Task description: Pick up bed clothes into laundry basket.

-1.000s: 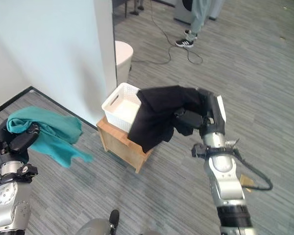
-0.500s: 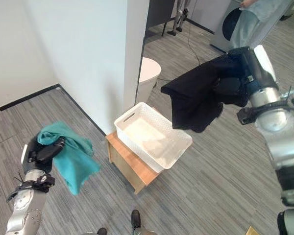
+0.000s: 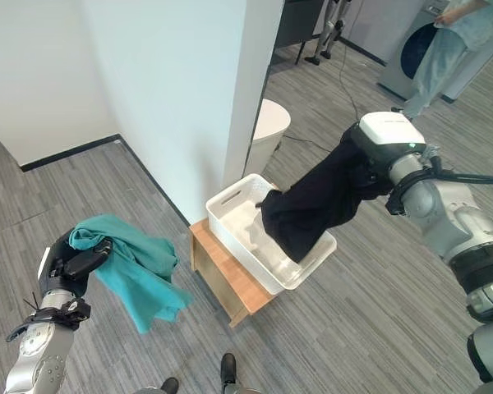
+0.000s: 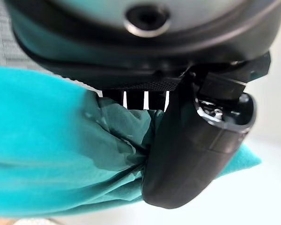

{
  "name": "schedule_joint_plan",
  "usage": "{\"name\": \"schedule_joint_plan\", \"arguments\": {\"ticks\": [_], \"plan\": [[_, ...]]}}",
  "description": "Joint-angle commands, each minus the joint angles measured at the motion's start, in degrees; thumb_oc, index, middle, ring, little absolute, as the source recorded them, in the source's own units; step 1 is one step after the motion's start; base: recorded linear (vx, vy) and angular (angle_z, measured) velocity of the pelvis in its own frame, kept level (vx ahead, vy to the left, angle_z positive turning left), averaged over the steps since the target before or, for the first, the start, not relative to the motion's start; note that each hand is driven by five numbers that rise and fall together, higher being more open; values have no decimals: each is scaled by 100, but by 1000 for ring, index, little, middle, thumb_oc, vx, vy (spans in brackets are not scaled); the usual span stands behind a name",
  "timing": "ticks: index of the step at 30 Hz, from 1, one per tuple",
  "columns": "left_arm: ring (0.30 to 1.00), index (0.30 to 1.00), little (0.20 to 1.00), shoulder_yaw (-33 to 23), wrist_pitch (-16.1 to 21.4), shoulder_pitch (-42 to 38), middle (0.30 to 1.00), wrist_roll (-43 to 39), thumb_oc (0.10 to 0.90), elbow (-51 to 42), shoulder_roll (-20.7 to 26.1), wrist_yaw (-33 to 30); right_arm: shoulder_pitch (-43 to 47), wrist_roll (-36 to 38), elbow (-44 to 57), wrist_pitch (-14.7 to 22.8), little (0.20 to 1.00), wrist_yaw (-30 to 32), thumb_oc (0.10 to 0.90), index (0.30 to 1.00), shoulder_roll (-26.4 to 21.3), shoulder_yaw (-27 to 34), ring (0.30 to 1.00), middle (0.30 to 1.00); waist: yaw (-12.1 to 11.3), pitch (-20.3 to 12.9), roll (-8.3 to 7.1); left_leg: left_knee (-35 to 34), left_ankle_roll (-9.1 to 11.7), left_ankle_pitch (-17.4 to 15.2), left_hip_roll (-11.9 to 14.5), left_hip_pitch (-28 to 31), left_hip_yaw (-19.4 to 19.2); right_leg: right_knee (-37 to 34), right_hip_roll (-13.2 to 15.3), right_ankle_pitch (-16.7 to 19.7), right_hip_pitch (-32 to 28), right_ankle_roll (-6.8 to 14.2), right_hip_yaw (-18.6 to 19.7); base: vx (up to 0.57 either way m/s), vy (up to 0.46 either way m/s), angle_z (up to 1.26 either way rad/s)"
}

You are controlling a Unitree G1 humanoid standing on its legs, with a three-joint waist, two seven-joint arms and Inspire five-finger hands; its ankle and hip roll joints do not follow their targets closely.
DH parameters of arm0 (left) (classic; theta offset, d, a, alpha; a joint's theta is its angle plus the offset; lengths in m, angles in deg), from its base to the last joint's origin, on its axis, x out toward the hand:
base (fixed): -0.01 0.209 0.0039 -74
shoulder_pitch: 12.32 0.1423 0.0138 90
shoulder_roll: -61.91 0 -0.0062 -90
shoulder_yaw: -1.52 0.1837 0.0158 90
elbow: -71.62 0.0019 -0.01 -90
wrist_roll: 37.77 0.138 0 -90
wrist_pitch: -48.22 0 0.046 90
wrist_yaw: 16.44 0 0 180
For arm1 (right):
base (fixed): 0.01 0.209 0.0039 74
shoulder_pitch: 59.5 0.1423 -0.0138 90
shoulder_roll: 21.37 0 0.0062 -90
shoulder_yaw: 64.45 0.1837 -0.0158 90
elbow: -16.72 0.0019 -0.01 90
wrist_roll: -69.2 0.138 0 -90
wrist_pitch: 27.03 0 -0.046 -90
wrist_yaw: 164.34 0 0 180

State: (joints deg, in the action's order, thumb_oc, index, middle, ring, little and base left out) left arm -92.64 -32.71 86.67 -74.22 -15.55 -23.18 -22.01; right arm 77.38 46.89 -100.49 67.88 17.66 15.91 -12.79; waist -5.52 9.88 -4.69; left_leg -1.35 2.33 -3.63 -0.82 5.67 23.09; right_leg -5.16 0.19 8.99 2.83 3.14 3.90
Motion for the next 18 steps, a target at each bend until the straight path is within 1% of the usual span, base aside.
{"name": "schedule_joint_plan", "arguments": {"ticks": [1,2,7,8,12,18], "plan": [[300,300,300,100,734,-280,300,-63,400,-610,582,190,1264,-795,-9,-61,300,401,400,300,-618,-120,300,300,47,-650,-75,-353,124,574,-339,-432,-26,178,119,-876,-213,424,61,1,-6,13],[300,300,300,115,734,-261,300,-46,400,-633,572,177,1285,-950,-70,-82,300,374,400,300,-560,-212,300,300,42,-645,-59,-357,134,582,-347,-449,-15,175,130,-886,-224,421,32,1,-6,12],[300,300,300,135,742,-221,300,-35,400,-642,569,181,1361,-1200,-115,-84,300,394,400,300,-400,-420,300,300,16,-619,-17,-361,146,605,-365,-500,-27,150,146,-877,-222,420,-29,1,-10,8],[300,300,300,116,748,-216,300,-21,400,-634,563,165,1355,-1227,-34,-76,300,390,400,300,-303,-401,300,300,3,-602,14,-364,146,613,-368,-523,-34,128,155,-878,-228,419,-45,7,-4,4],[300,300,300,116,745,-192,300,8,400,-623,563,147,1295,-1291,120,-82,300,388,400,300,-159,-342,300,300,-12,-577,38,-365,149,629,-384,-571,-19,104,172,-874,-219,416,-69,0,-2,2],[300,300,300,124,754,-145,300,-1,400,-693,591,125,1564,-1385,-47,-142,300,390,400,300,193,-601,300,300,-110,-488,86,-365,146,657,-404,-738,-80,66,191,-828,-83,427,-118,-1,0,1]]}}
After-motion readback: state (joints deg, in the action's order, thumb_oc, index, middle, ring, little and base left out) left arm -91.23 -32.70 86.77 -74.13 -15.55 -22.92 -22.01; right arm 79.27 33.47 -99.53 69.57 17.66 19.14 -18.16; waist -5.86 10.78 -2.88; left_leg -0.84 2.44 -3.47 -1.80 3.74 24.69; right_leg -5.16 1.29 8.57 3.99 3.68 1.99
